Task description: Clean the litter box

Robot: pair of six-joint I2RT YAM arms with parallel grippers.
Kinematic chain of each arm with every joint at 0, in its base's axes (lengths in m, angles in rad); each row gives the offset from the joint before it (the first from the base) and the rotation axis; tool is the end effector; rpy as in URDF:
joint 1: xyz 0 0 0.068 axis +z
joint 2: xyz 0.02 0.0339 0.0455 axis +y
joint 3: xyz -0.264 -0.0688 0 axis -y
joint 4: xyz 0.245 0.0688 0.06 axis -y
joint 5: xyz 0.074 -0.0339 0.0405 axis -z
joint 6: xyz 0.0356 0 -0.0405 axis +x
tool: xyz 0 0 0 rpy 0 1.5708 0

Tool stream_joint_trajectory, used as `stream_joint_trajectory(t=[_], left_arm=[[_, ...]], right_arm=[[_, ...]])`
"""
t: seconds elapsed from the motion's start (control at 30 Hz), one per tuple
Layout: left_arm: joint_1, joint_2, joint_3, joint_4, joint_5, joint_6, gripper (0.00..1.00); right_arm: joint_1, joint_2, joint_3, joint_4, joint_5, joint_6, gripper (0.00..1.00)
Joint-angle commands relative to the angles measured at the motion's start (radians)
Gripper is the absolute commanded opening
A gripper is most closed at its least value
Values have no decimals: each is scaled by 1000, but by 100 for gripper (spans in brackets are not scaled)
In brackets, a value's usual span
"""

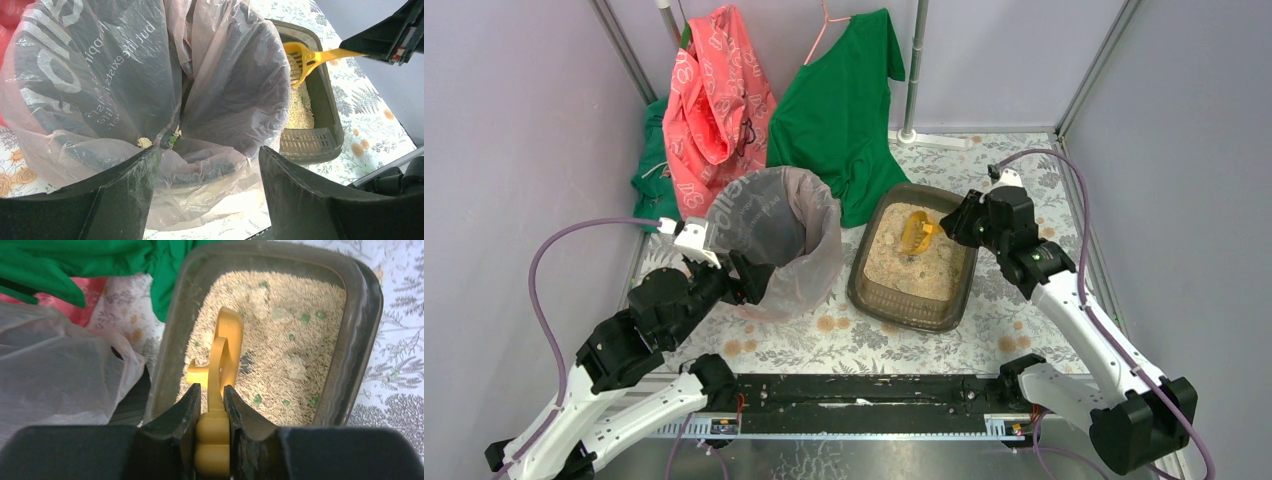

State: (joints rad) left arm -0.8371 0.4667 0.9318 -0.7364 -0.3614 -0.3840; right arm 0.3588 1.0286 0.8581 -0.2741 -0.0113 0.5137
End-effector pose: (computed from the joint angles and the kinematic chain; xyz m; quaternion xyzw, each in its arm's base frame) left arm 0.0627 -0.0507 0.3670 0.0700 0.7877 -0.2240 0.5697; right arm 0.2193 0.0827 0.3101 0.0624 0.8433 0.2299 0.4818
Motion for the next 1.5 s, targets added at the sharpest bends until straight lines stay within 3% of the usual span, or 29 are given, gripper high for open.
stream_joint_trajectory(t=[0.0, 0.53, 0.73, 1.03, 1.23, 1.47], left_arm=[[-5, 4, -10, 49, 15, -9, 79], [-7, -10, 2, 17, 6, -18, 79], [-5, 1, 7, 26, 19, -15, 79], [-6, -1, -6, 30, 20, -18, 79], [-6, -4, -9, 30, 22, -19, 79], [-6, -8, -7, 20, 18, -25, 79]], right_arm=[[-4, -22, 73, 18, -26, -23, 0], [-21, 48, -133, 190, -65, 37, 0], [-121, 82, -302, 377, -239, 128, 0], [-210, 159, -431, 547, -293, 144, 0], [-225, 279, -459, 669, -352, 162, 0], [-232, 309, -489, 736, -399, 171, 0]])
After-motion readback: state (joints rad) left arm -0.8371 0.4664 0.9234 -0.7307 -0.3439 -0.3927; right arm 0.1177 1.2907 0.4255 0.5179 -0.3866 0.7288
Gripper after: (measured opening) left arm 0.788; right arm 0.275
